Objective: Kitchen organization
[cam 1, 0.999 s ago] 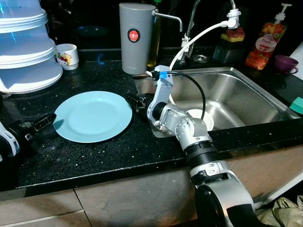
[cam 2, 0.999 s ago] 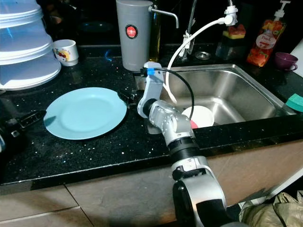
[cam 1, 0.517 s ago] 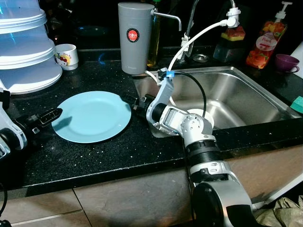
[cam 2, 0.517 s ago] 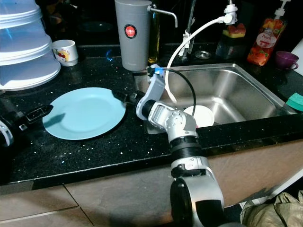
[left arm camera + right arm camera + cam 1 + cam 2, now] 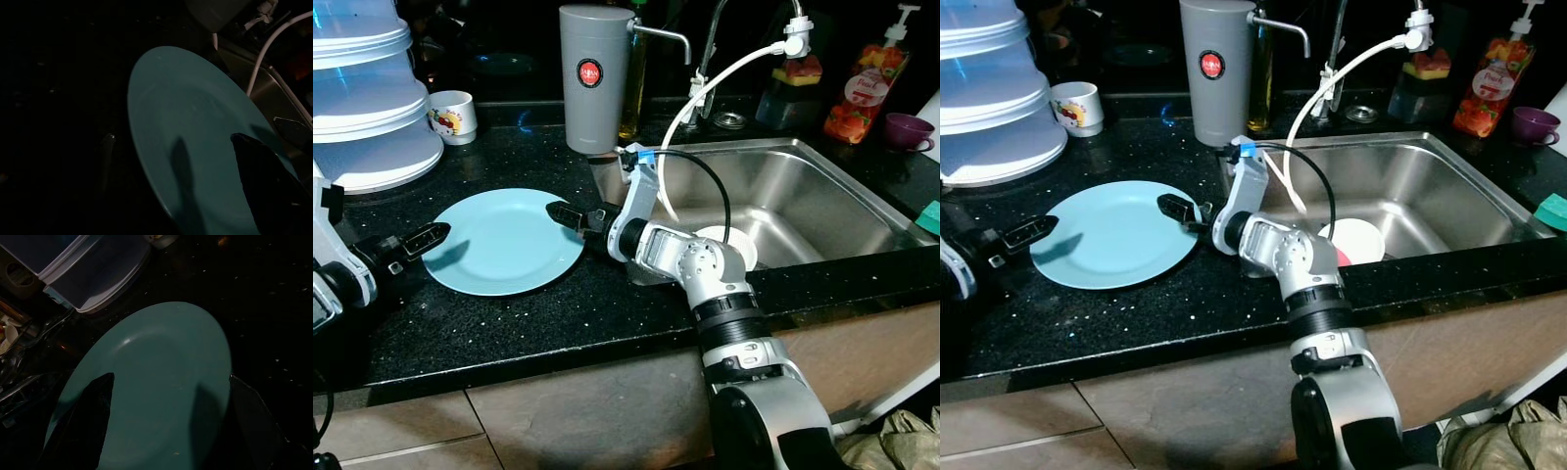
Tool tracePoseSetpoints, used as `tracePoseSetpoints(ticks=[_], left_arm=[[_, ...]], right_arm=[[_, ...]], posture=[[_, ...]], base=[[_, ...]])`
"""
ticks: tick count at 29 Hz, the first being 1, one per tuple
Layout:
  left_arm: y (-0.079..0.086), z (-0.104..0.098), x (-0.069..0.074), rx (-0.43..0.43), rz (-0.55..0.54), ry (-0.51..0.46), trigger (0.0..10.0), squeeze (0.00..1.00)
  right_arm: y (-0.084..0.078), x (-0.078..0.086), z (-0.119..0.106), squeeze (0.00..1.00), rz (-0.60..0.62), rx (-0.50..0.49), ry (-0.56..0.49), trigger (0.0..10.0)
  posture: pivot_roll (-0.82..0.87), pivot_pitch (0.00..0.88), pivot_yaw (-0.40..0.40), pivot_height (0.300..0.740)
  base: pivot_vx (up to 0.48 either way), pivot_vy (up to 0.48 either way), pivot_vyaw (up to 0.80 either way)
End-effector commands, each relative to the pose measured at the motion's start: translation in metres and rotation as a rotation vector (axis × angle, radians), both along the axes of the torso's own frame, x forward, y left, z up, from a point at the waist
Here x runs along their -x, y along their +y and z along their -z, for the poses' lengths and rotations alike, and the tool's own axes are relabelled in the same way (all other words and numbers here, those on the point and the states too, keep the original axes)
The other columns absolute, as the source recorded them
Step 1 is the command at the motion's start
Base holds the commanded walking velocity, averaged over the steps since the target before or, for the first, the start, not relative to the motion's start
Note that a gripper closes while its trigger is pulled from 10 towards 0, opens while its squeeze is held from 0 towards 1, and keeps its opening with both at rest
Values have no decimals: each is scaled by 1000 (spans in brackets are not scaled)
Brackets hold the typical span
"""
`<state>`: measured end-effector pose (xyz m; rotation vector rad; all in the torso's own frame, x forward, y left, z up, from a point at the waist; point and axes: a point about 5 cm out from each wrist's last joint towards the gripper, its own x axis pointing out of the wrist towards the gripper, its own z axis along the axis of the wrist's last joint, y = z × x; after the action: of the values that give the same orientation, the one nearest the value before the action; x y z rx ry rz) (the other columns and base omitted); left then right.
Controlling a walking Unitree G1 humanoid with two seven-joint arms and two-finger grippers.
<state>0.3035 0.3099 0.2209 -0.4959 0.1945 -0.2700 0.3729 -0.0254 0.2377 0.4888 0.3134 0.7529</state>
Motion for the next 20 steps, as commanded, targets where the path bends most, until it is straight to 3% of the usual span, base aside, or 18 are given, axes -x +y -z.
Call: tracePoseSetpoints(ticks=[1,9,15,20], left_arm=[[-6,21,-1,20,18,99,10000,0],[-9,22,-1,2,32,96,10000,0],[-12,21,-3,-8,49,104,10000,0],[-14,21,-4,-2,62,100,10000,0]], right_arm=[[-4,-1,2,0,24,33,-21,10000],[-7,0,14,0,30,105,-29,10000],[0,5,26,0,-17,162,-11,10000],[9,11,26,0,-57,104,42,10000]], posture=[[41,110,-59,740],[40,116,-67,740],[48,132,-73,740],[43,143,-69,740]], base=[[0,0,0],[0,0,0],[0,0,0],[0,0,0]])
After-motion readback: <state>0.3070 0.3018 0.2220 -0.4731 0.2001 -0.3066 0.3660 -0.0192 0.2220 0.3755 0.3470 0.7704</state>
